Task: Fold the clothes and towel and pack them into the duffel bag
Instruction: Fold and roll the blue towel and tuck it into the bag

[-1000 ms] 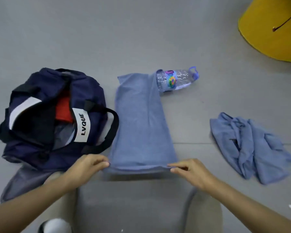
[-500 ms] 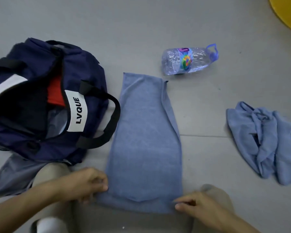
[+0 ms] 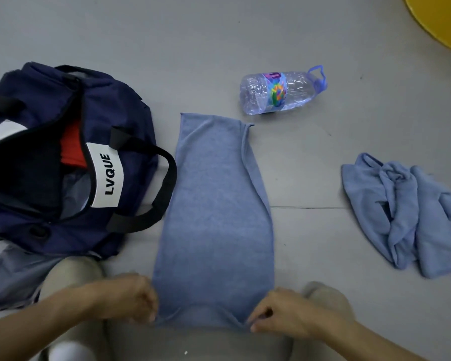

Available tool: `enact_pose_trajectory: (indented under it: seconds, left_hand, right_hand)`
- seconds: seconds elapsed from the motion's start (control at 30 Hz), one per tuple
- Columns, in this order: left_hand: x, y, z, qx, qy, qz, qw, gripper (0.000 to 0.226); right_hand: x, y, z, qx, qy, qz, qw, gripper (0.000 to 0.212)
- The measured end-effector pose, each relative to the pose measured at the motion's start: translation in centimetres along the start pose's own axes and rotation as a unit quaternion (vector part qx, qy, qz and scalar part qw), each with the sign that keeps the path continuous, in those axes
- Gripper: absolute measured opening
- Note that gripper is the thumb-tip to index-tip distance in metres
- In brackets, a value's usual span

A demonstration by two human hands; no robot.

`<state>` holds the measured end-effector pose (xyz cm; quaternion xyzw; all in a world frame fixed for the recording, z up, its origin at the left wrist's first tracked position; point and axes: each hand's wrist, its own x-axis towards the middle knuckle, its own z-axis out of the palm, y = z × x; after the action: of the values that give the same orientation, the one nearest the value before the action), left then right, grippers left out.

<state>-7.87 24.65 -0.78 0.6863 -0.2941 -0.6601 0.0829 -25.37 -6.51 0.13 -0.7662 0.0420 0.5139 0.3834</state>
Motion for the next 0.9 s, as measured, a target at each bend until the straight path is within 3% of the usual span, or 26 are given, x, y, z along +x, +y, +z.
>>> enact_pose_trajectory:
  seconds: [0.13,0.23,0.3,0.33,0.4,0.43,0.5,0.63,0.7,0.8,0.9]
  left_hand:
    - [0.4,-2.4,4.0,0.111,-0.054,-0.019,0.992,0.044]
    - [1.4,-4.2,5.0,0.212,0.021,0.058,0.975,0.055]
    - [0.6,-2.8,3.4,0.289,0.043,0.118,0.949,0.062]
    - [1.2,-1.4,1.5,0.259,0.104,0.1,0.955,0.065]
    - [1.7,1.0,-3.2,0.285,0.248,0.096,0.921,0.067]
    - [2.3,2.5,-5.6,0.28,0.284,0.1,0.912,0.067]
    - [3.8,5.5,-10.6,0.238,0.295,0.085,0.921,0.074]
    - [8.1,10.2,-17.6,0.228,0.366,0.042,0.901,0.076]
    - [10.6,11.1,-18.1,0.238,0.357,-0.002,0.903,0.075]
    - [13.2,10.9,-18.6,0.27,0.353,-0.033,0.895,0.077]
    - [14.3,9.2,-19.7,0.277,0.37,-0.028,0.886,0.081]
  right_hand:
    - [-1.4,-0.1,3.8,-0.023,-0.032,0.045,0.998,0.026]
    - [-1.6,-0.7,2.4,-0.07,-0.039,0.035,0.996,0.032]
    - [-0.8,-1.1,-1.4,-0.115,0.021,0.005,0.993,0.031]
    - [-0.3,-1.4,-3.9,-0.144,0.058,-0.008,0.988,0.032]
    - [1.1,-2.0,-8.7,-0.198,0.134,-0.014,0.971,0.038]
    - [1.8,-2.6,-11.2,-0.215,0.172,-0.01,0.961,0.043]
    - [3.7,-4.2,-15.9,-0.22,0.235,0.004,0.947,0.052]
    - [8.5,-6.2,-20.7,-0.212,0.3,0.016,0.93,0.062]
    - [10.8,-5.3,-20.8,-0.207,0.325,0.063,0.921,0.063]
    - [12.9,-3.1,-21.1,-0.113,0.395,0.146,0.9,0.06]
    - [13.8,-1.1,-21.1,-0.092,0.374,0.179,0.905,0.062]
